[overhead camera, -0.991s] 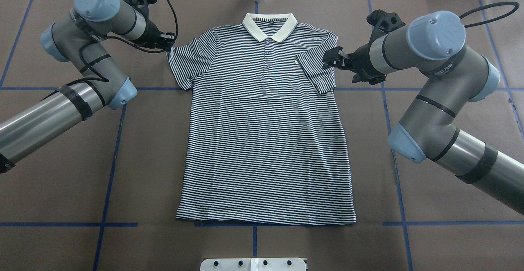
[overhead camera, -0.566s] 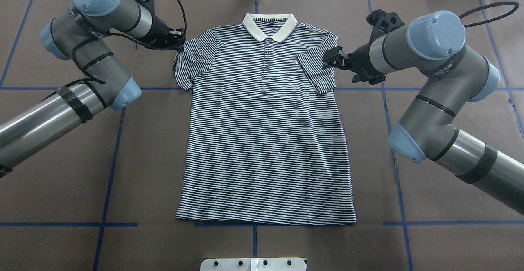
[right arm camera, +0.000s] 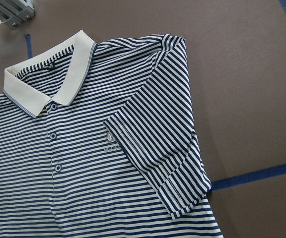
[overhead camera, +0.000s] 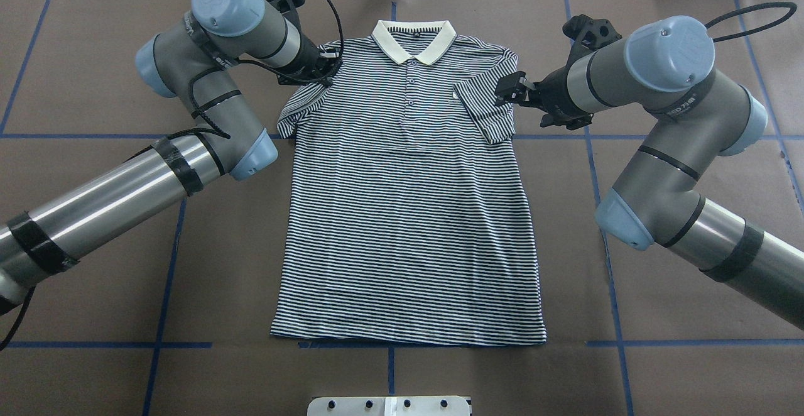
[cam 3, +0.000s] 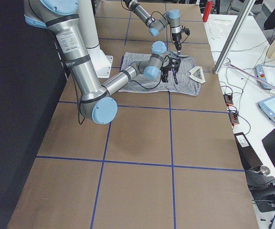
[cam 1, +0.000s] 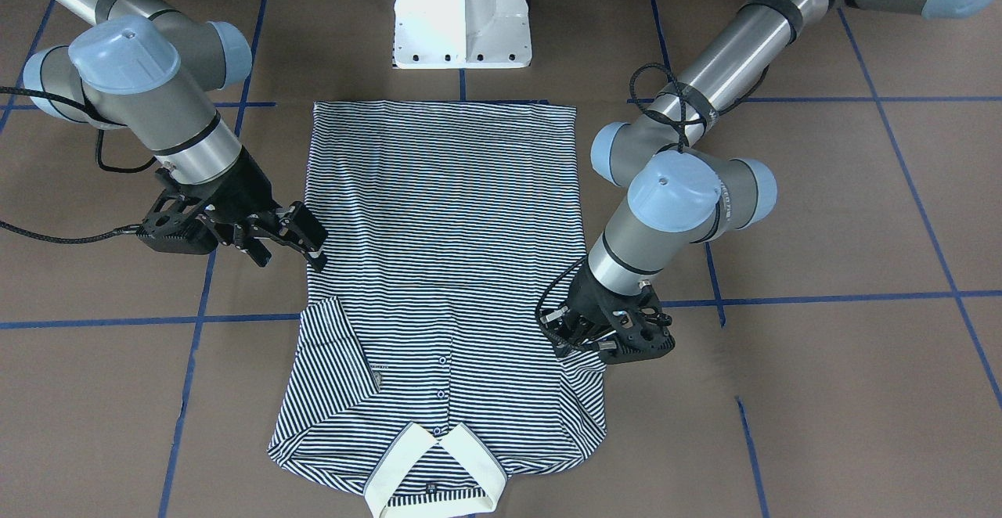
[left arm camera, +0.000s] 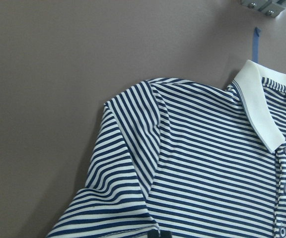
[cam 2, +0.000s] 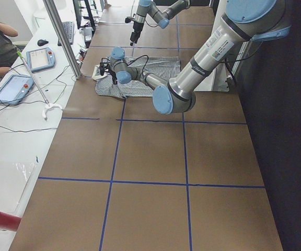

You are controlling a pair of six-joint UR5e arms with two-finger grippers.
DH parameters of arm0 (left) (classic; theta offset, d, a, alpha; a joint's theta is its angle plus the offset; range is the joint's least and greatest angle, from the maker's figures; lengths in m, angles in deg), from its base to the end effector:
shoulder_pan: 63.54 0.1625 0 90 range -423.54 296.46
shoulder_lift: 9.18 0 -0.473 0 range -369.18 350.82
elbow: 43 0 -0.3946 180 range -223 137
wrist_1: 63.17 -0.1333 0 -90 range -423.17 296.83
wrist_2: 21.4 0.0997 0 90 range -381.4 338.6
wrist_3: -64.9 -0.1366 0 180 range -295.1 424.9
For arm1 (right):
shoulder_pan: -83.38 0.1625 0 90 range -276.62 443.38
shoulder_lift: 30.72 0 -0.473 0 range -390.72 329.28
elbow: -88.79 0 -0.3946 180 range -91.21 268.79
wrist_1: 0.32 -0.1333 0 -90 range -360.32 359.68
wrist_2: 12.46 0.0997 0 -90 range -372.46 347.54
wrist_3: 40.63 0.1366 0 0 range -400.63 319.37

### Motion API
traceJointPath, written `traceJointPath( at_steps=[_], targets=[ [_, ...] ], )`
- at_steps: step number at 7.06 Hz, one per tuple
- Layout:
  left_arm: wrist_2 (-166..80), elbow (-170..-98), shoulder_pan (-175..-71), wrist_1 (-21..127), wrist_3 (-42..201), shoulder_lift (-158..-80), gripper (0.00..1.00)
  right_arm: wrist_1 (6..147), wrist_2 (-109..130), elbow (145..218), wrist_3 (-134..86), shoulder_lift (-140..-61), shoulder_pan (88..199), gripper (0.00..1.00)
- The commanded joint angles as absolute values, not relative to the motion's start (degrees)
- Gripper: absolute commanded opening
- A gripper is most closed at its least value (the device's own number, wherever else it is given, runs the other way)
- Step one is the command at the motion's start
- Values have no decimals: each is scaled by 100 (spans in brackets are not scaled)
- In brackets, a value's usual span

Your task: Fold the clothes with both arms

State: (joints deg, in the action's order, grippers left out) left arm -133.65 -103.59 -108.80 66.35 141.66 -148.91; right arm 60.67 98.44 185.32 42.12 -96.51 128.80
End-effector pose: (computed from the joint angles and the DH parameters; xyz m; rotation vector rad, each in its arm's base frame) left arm 0.5688 -0.6898 0.3085 0.1968 1.0739 -0.2999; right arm -0.4266 -0.5534 0.3704 0.1617 -1.0773 0.4096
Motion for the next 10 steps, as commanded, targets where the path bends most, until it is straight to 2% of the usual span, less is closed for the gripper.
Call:
traceJointPath(
  at_steps=[1,8,9,10],
  targets=[
    [-13205,-10004,-10819,6646,14215,-15191,0,6067,9837,18530,4216,-9664,12873,100],
    [-12625,-9406,-10731,7050,14242,-15482,0,6067,9846,18512,4216,-9664,12873,100],
    [-12625,-9415,-10644,7094,14233,-15438,13,6067,9837,18512,4216,-9664,12873,100],
    [-12625,-9441,-10643,7164,14224,-15377,54,6067,9837,18495,4190,-9673,12864,100]
  ],
)
